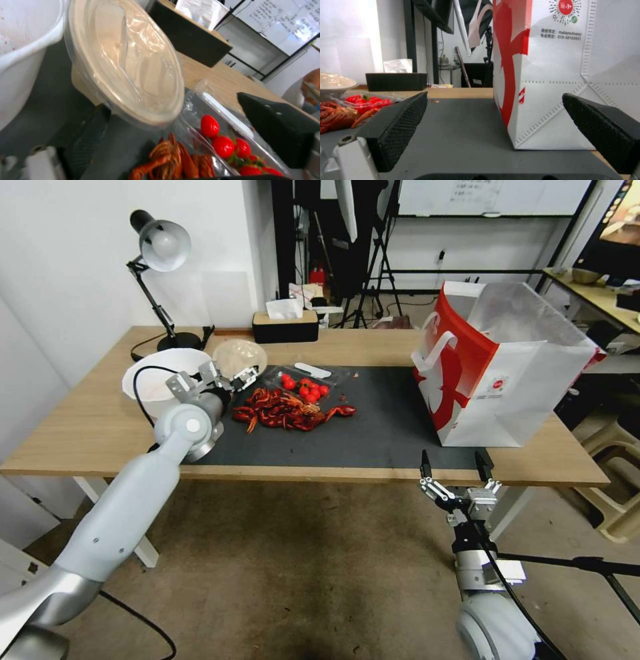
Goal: Pick up the trash from the table and place it into the takeout bag.
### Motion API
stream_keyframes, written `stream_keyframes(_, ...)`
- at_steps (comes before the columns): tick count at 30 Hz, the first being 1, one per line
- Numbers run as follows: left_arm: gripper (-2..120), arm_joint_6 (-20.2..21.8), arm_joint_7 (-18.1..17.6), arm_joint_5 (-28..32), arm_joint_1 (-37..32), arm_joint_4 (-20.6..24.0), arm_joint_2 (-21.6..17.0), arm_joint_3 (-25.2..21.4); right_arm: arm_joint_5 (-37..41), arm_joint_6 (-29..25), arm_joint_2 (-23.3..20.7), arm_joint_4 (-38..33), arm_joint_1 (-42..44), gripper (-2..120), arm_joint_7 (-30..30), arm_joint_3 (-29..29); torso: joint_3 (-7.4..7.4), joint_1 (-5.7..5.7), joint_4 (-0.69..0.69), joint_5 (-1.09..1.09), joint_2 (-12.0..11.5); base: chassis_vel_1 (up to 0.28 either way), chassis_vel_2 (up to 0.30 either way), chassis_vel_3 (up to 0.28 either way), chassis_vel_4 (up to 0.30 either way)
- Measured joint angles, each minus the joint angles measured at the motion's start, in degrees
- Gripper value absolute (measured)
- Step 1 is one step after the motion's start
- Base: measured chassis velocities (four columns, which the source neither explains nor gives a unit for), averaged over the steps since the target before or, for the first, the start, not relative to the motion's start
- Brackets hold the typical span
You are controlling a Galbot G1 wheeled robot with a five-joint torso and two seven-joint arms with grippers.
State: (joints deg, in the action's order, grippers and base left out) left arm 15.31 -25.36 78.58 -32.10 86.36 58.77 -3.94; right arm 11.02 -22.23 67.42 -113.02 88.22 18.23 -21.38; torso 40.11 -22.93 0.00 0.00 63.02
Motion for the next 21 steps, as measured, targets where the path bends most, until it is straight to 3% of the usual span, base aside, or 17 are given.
stream_keyframes(2,86,-0.01,0.00,-0.35,0.31,-0.52,0.08,0.27,0.02,0.00,-0.03,-0.04,0.09,100,0.01,-0.06,0.00,0.00,0.00,0.01,0.00,0.000,0.000,0.000,0.000)
stream_keyframes(4,84,-0.02,0.00,-0.54,0.39,-0.75,0.08,0.42,0.03,0.00,-0.05,-0.06,0.14,100,0.03,-0.09,0.00,0.00,0.00,0.01,0.00,0.000,0.000,0.000,0.000)
stream_keyframes(6,70,-0.02,0.02,-1.47,0.49,-1.47,0.13,0.79,0.06,-0.04,-0.09,-0.20,0.30,100,0.05,-0.25,0.00,0.00,0.01,-0.01,0.01,0.000,0.000,0.000,0.000)
stream_keyframes(10,61,-0.02,0.00,-2.04,0.51,-1.78,0.19,0.88,0.06,-0.08,-0.09,-0.31,0.39,100,0.06,-0.28,0.00,0.00,0.01,0.00,0.01,0.000,0.000,0.000,0.000)
stream_keyframes(12,48,0.22,-0.40,-2.90,0.50,-2.15,0.21,1.05,0.06,-0.13,-0.09,-0.40,0.47,100,0.06,-0.28,0.00,0.00,0.00,0.00,0.01,0.000,0.000,0.000,0.000)
stream_keyframes(21,18,0.44,-0.99,-3.91,1.10,-3.68,-0.03,1.38,-0.18,-0.23,0.06,-0.43,0.62,100,0.02,0.00,0.00,0.00,0.00,0.00,0.01,0.000,0.000,0.000,0.000)
